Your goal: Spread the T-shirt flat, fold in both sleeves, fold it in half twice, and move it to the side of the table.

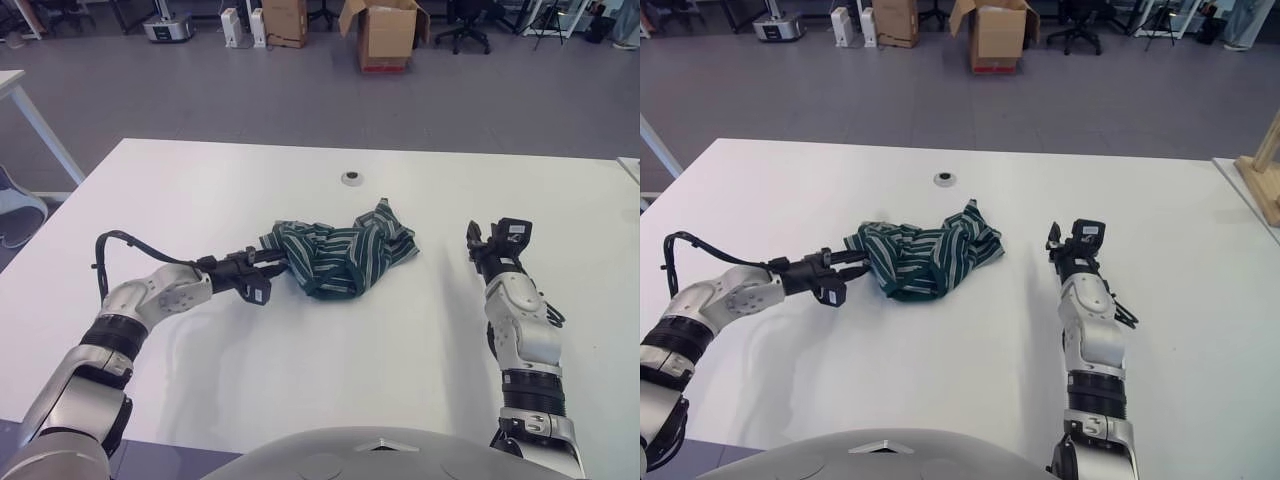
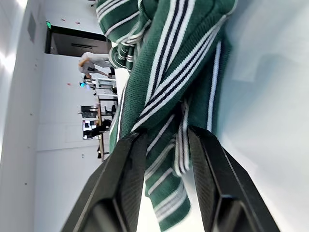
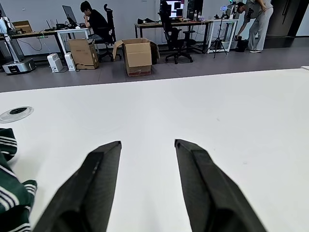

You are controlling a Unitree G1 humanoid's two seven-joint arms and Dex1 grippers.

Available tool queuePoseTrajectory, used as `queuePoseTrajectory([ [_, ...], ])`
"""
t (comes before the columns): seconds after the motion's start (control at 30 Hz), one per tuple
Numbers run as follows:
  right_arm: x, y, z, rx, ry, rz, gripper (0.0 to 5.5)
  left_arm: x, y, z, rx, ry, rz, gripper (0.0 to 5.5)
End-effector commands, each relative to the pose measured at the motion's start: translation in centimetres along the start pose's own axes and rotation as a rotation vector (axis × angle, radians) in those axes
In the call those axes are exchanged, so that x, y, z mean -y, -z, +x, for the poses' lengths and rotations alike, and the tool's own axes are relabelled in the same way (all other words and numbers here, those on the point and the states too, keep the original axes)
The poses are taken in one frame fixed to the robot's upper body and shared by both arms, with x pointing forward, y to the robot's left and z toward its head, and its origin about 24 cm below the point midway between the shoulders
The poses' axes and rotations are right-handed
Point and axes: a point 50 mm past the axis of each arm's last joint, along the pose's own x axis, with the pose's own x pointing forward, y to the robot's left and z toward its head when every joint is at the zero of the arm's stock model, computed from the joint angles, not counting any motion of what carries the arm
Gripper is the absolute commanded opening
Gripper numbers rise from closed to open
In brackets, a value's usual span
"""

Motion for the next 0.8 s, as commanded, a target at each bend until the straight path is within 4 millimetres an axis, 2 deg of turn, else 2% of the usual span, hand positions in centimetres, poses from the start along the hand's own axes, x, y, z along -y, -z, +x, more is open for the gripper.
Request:
queuePoseTrajectory([
  [0.03, -0.2, -0.4, 0.3, 0.012, -0.006, -0.007, 2.07, -0.7, -1.1, 0.6, 0.064, -0.062, 0.076, 1.51],
  [0.17, -0.3, -0.2, 0.4, 0.004, -0.014, -0.006, 2.07, -1.3, -1.7, 0.0, 0.093, -0.16, 0.141, 1.51],
  [0.3, -0.6, -0.1, 0.4, -0.001, -0.028, -0.003, 2.07, -1.0, -2.3, 0.3, 0.118, -0.175, 0.168, 1.51],
  [0.43, -0.6, 0.0, 0.3, -0.003, -0.029, -0.005, 2.07, 0.2, -2.4, 1.2, 0.138, -0.066, 0.181, 1.51],
  [0.63, -0.5, -0.6, 0.3, 0.023, -0.047, -0.039, 2.12, 0.9, -2.2, 1.7, 0.156, 0.024, 0.17, 0.53],
  [0.73, -1.7, -2.9, 1.0, 0.082, -0.245, -0.067, 2.12, 1.5, -2.7, 1.3, 0.188, 0.033, 0.137, 0.04],
  [0.8, -3.8, -5.0, 2.1, 0.1, -0.501, -0.134, 2.12, 2.4, -3.8, 1.0, 0.237, 0.061, 0.117, 0.01],
])
